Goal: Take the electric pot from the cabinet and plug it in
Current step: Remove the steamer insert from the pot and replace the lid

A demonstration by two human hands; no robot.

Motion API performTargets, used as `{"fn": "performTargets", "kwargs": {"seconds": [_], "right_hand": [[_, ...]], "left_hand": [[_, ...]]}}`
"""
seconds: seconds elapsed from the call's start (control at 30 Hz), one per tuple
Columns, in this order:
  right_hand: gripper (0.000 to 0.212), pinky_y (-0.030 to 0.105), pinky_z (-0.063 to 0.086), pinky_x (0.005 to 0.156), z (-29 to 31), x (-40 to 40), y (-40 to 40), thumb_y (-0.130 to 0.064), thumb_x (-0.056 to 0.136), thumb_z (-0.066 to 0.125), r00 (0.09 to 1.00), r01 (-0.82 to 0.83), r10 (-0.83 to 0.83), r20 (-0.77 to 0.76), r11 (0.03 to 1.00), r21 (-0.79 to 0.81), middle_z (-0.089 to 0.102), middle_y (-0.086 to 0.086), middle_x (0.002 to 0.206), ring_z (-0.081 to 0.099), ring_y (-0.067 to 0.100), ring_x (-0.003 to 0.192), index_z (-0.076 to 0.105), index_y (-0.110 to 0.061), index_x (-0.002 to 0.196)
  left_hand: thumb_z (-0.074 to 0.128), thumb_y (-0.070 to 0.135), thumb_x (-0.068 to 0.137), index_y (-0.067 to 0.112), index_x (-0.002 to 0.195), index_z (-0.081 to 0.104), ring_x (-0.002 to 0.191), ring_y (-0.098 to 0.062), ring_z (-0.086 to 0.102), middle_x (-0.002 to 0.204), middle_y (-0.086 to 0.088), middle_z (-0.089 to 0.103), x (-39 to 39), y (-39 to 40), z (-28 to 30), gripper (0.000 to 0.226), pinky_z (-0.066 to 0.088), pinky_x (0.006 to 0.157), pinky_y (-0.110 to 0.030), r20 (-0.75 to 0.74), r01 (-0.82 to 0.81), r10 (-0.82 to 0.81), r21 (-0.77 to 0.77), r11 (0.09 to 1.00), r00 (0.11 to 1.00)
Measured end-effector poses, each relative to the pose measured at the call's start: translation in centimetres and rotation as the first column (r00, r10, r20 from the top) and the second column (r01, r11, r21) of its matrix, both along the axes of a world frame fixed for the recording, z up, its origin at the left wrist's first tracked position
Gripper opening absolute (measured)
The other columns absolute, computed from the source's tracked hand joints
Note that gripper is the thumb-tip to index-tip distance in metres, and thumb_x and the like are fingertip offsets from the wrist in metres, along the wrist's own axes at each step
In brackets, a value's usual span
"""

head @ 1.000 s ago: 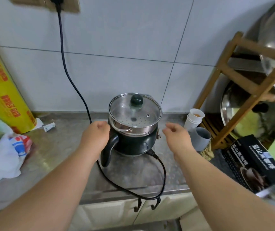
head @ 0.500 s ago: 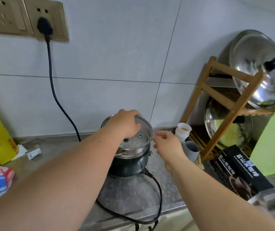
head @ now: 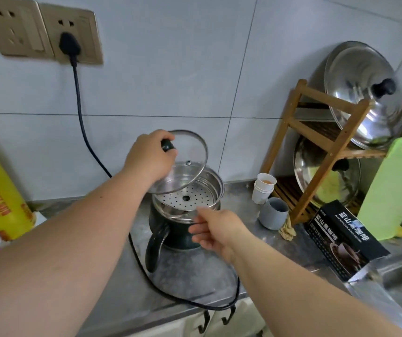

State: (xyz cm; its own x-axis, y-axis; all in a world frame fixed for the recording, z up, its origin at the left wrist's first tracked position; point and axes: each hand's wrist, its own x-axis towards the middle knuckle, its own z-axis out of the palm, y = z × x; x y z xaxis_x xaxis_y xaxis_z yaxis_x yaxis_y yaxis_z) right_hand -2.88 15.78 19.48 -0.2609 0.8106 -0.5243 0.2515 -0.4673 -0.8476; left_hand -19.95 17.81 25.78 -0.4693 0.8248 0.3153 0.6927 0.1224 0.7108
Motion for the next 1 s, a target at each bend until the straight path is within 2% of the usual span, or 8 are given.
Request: {"fn": "performTargets", "kwargs": {"seconds": [0.17,0.37,0.5,0.6,0.67,0.77,0.87,1.0], "right_hand": [[0.028,0.026,0.053,0.054,-1.2,-3.3,-1.5,-0.035,0.089,0.060,0.980,-0.004,-0.029,-0.196,0.986,-0.168,0.069,0.011,0.080,0.066,0.021,0.063,0.060,-0.007,0.094],[0.012,0.021,0.055,0.054,-1.5,-6.0,-2.7,-0.015,0.096,0.050,0.859,0.200,-0.292,-0.420,0.947,-0.250,0.067,0.009,0.085,0.065,0.017,0.066,0.056,-0.007,0.103],[0.022,0.017,0.052,0.043,-1.6,-6.6,-2.8,-0.006,0.095,0.046,0.818,0.309,-0.399,-0.415,0.913,-0.268,0.066,0.010,0.073,0.062,0.014,0.054,0.054,-0.004,0.115],[0.022,0.016,0.046,0.038,-1.4,-6.1,-2.3,-0.005,0.092,0.049,0.819,0.371,-0.429,-0.381,0.903,-0.218,0.066,0.007,0.058,0.057,0.009,0.042,0.060,-0.001,0.111],[0.017,0.016,0.045,0.039,-0.9,-5.2,-2.1,-0.003,0.090,0.050,0.815,0.381,-0.418,-0.401,0.908,-0.171,0.067,0.009,0.063,0.057,0.009,0.042,0.063,-0.001,0.101],[0.013,0.017,0.042,0.038,0.8,-3.2,-1.4,-0.002,0.091,0.047,0.797,0.420,-0.408,-0.445,0.904,-0.077,0.064,0.012,0.062,0.054,0.009,0.038,0.059,-0.005,0.087],[0.016,0.018,0.041,0.039,2.9,-0.7,0.1,-0.001,0.090,0.046,0.794,0.475,-0.422,-0.439,0.880,0.013,0.062,0.011,0.062,0.052,0.009,0.038,0.058,-0.005,0.081],[0.018,0.015,0.042,0.035,4.2,2.9,1.8,-0.005,0.093,0.044,0.797,0.511,-0.465,-0.385,0.859,0.022,0.064,0.011,0.067,0.051,0.008,0.037,0.059,-0.007,0.083]], "left_hand": [[0.063,0.028,0.083,0.030,0.113,0.062,0.107,-0.025,0.059,0.121,-0.006,0.061,-2.3,-3.3,0.1,0.030,0.046,0.091,-0.032,0.053,-0.059,0.057,0.020,0.998,0.997],[0.064,0.023,0.084,0.025,0.114,0.063,0.109,-0.023,0.058,0.122,-0.004,0.063,-4.3,-6.4,-0.7,0.030,0.039,0.086,-0.026,0.073,-0.101,0.100,0.006,0.995,0.992],[0.064,0.023,0.084,0.025,0.113,0.063,0.110,-0.023,0.057,0.122,-0.003,0.062,-5.2,-7.9,-1.2,0.029,0.039,0.087,-0.027,0.091,-0.108,0.108,0.000,0.994,0.990],[0.064,0.022,0.084,0.024,0.112,0.064,0.102,-0.022,0.057,0.120,-0.005,0.062,-5.5,-8.5,-1.3,0.028,0.040,0.086,-0.027,0.108,-0.099,0.097,0.009,0.995,0.989],[0.064,0.021,0.084,0.024,0.113,0.063,0.097,-0.019,0.054,0.119,-0.006,0.062,-5.4,-8.7,-1.3,0.028,0.039,0.085,-0.026,0.117,-0.090,0.088,0.011,0.996,0.989],[0.064,0.021,0.084,0.024,0.114,0.063,0.104,-0.022,0.057,0.121,-0.006,0.061,-5.0,-8.5,-1.3,0.030,0.040,0.088,-0.027,0.128,-0.069,0.067,0.011,0.998,0.990],[0.063,0.022,0.085,0.026,0.117,0.062,0.109,-0.025,0.057,0.124,-0.006,0.060,-3.9,-7.8,-1.2,0.033,0.044,0.091,-0.030,0.116,-0.029,0.029,-0.006,1.000,0.993],[0.061,0.023,0.086,0.028,0.121,0.059,0.110,-0.024,0.057,0.127,-0.004,0.058,-1.4,-5.9,-1.5,0.035,0.041,0.086,-0.027,0.055,0.050,-0.047,-0.066,0.997,0.997]]}}
